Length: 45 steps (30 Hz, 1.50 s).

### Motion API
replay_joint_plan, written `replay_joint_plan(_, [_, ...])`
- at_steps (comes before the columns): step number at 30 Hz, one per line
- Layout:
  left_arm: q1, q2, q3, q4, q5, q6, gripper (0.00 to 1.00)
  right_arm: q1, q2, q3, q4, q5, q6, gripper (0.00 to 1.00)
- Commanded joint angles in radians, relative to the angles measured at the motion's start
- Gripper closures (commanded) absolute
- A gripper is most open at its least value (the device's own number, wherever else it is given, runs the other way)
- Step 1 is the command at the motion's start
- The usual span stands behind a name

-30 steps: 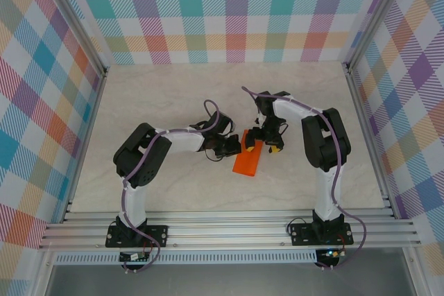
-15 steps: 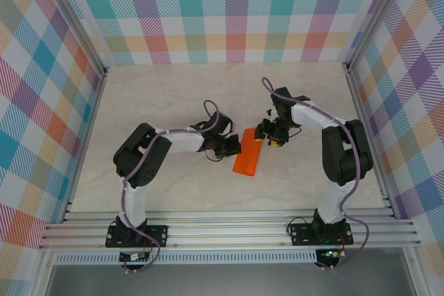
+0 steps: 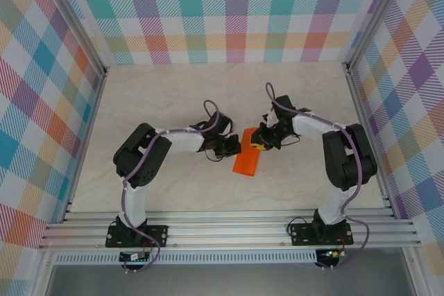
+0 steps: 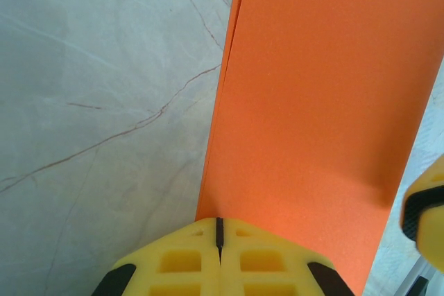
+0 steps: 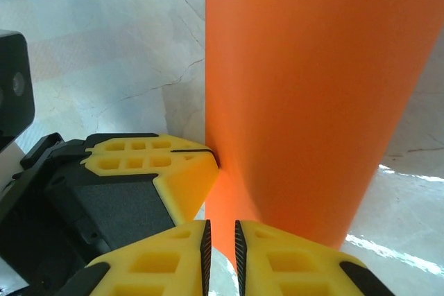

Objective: Fold a paper plane with a square sheet of paper (pick it up from the middle)
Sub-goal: Fold the square sheet of paper in half at the center of the table.

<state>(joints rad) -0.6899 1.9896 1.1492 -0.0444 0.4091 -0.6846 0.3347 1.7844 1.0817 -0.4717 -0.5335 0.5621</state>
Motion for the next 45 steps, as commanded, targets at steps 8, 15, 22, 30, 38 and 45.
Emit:
replay_joint_plan(8, [-0.013,0.057,-0.020,-0.061,-0.025,0.014,1.00,-0.014,0.068,-0.071,0.090,-0.025,-0.024,0.78])
replay_joint_plan(15, [-0.011,0.064,-0.018,-0.066,-0.018,0.016,1.00,-0.032,0.067,-0.122,0.104,-0.007,-0.046,0.75])
replay_joint_plan(22, [-0.013,0.071,-0.014,-0.071,-0.015,0.020,1.00,-0.044,0.079,-0.159,0.136,-0.001,-0.042,0.75])
replay_joint_plan(30, [-0.013,0.070,-0.013,-0.075,-0.018,0.024,1.00,-0.045,-0.050,-0.168,0.189,-0.126,-0.034,0.76])
replay_joint_plan(38, [-0.013,0.074,-0.011,-0.076,-0.018,0.028,1.00,-0.042,-0.079,-0.262,0.283,-0.204,0.019,0.76])
replay_joint_plan(45, [-0.013,0.077,-0.008,-0.078,-0.012,0.032,1.00,-0.042,-0.033,-0.307,0.266,-0.135,-0.022,0.76])
